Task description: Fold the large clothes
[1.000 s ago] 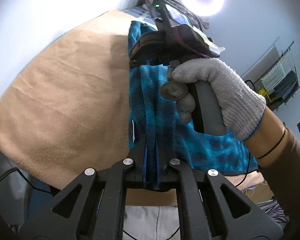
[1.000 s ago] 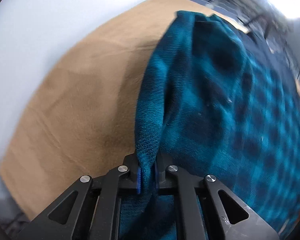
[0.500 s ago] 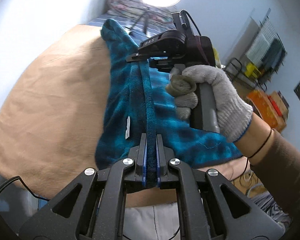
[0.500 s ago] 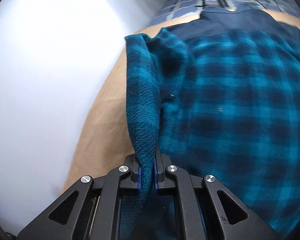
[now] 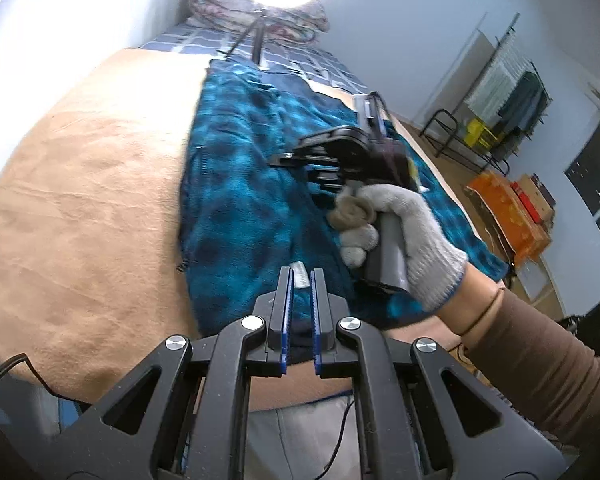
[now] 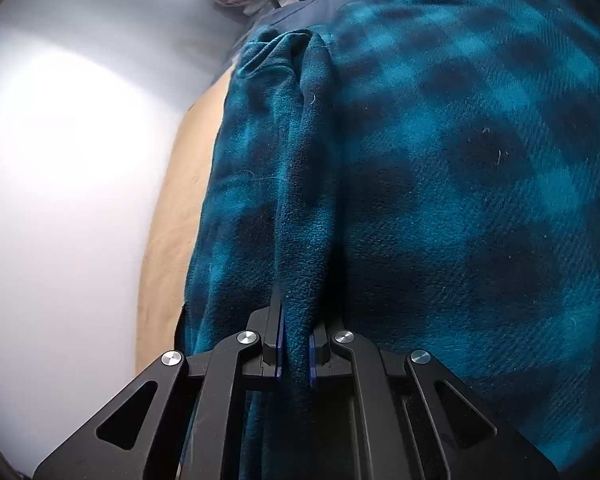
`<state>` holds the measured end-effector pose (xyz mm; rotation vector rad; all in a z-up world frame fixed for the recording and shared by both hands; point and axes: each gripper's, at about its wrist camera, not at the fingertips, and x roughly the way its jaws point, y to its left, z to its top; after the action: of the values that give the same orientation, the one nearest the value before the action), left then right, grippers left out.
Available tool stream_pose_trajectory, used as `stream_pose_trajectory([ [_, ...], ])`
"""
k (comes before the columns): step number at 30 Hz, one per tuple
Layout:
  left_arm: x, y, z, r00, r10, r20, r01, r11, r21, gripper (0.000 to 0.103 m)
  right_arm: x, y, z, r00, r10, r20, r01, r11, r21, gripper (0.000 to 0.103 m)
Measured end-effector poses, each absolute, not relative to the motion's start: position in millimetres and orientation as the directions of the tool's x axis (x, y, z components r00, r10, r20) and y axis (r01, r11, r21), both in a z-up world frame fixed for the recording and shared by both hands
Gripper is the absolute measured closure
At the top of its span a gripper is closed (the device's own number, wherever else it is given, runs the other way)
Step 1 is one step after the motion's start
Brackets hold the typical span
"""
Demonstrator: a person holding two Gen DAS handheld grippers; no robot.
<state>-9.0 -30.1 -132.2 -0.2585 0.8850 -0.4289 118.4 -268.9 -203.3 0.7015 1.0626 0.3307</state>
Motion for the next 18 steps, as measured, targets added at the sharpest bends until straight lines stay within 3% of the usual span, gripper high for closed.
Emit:
stream_pose_trajectory([
  [8,6,-21,-144,0.567,-0.428,-0.704,0.190,0.899,-0.394,0.099,120,-257,-160,0.444,0.448,-0.776,-0.062,0.880,0.472,0.089],
  [15,18,-41,-164,0.532,-0.426,-0.732,0.200,0.903,-0.380,0.099,115,-279,-125,0.535,0.428,-0.728,-0.145,0.896,0.420,0.088],
  [18,20,-41,-171,0.494,-0.464,-0.735,0.187,0.883,-0.431,0.098,109,-278,-127,0.514,0.454,-0.728,-0.184,0.887,0.423,0.088],
])
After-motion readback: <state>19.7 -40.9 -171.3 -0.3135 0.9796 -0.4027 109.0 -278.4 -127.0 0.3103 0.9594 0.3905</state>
